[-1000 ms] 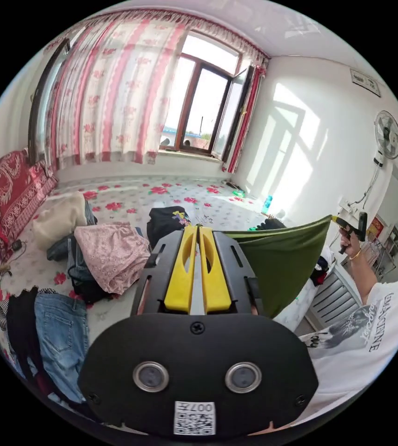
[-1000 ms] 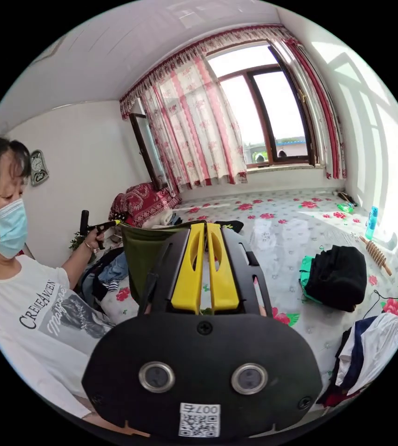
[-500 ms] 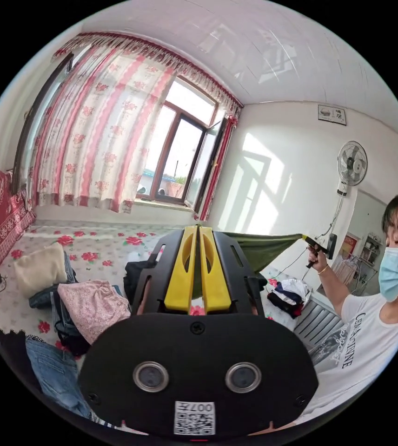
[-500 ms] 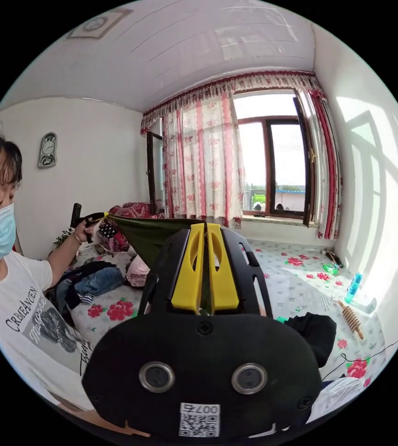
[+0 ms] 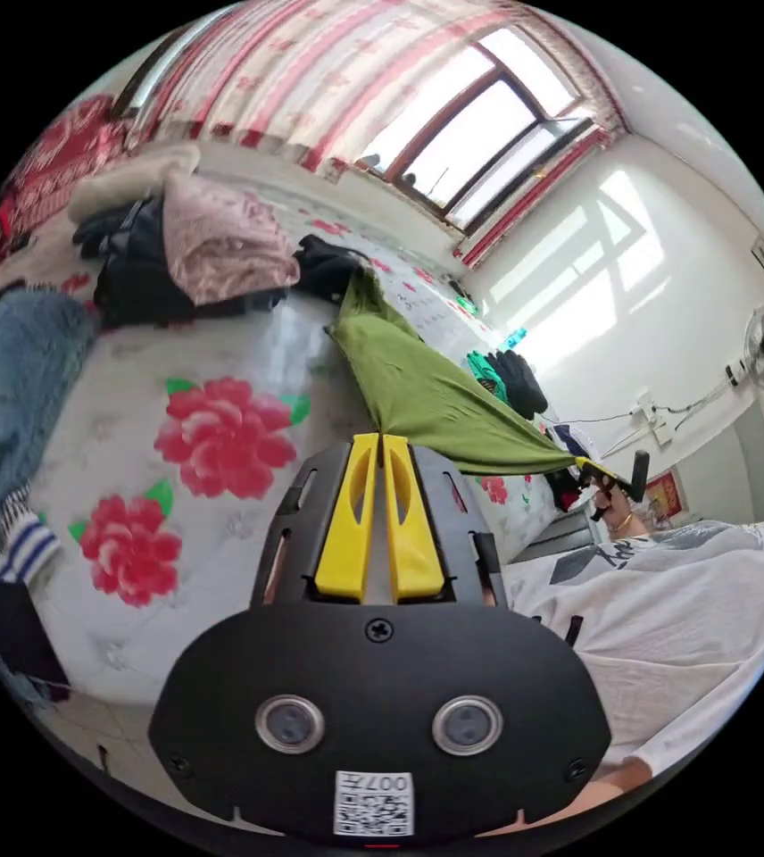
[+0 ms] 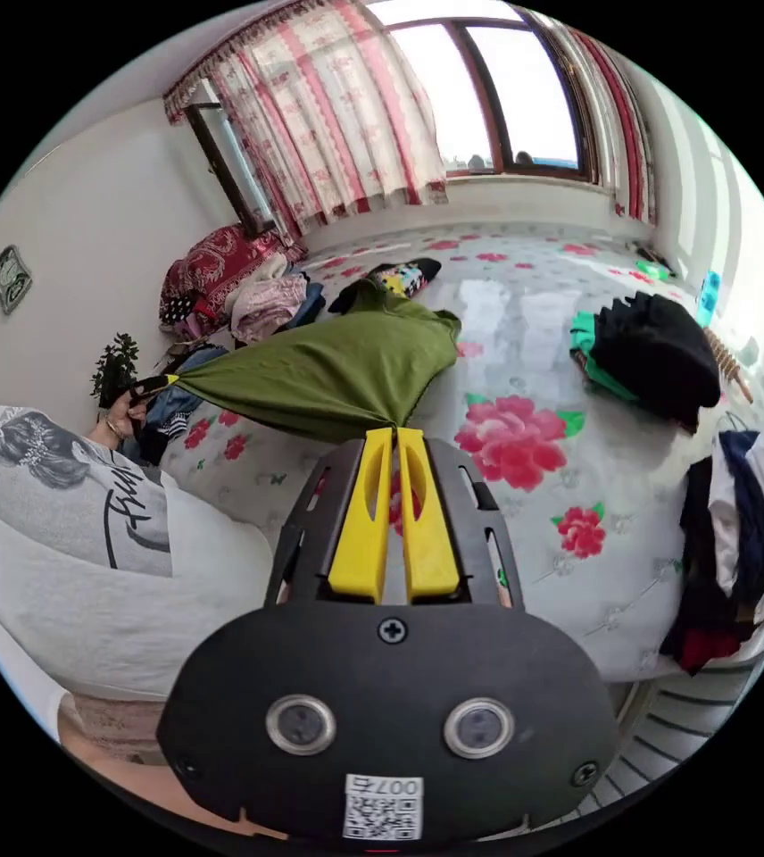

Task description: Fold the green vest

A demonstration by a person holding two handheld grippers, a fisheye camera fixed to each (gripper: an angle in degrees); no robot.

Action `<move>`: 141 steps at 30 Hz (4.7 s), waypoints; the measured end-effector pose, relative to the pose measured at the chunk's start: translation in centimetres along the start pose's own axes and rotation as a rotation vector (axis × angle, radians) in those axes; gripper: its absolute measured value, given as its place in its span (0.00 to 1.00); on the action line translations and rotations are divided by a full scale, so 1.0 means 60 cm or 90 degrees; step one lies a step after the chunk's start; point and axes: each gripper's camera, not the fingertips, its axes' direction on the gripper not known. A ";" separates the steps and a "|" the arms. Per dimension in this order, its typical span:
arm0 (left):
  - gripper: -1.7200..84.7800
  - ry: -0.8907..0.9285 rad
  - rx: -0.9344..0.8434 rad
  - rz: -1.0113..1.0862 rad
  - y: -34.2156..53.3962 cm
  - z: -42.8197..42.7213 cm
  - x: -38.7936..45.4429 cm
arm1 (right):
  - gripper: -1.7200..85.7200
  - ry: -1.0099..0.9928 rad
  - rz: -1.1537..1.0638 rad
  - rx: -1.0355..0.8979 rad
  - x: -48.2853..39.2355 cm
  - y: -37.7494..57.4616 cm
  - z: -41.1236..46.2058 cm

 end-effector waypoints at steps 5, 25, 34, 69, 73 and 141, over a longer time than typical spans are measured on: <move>0.01 0.020 -0.061 -0.126 0.104 0.044 -0.062 | 0.02 -0.027 0.076 -0.090 0.038 0.089 0.101; 0.02 0.004 -0.051 -0.088 -0.151 0.087 -0.052 | 0.02 -0.131 0.143 -0.084 0.166 -0.019 0.153; 0.13 -0.102 -0.049 -0.250 -0.244 0.221 -0.133 | 0.05 -0.064 0.308 -0.015 0.257 -0.113 0.291; 0.01 0.071 -0.025 0.128 -0.217 -0.083 0.123 | 0.02 -0.240 0.057 0.115 0.145 -0.085 -0.093; 0.01 0.076 0.003 0.148 -0.207 -0.125 0.125 | 0.02 -0.189 0.004 0.158 0.119 -0.074 -0.168; 0.11 -0.041 -0.058 -0.191 -0.210 0.229 -0.299 | 0.08 -0.137 0.385 -0.033 0.246 0.073 0.473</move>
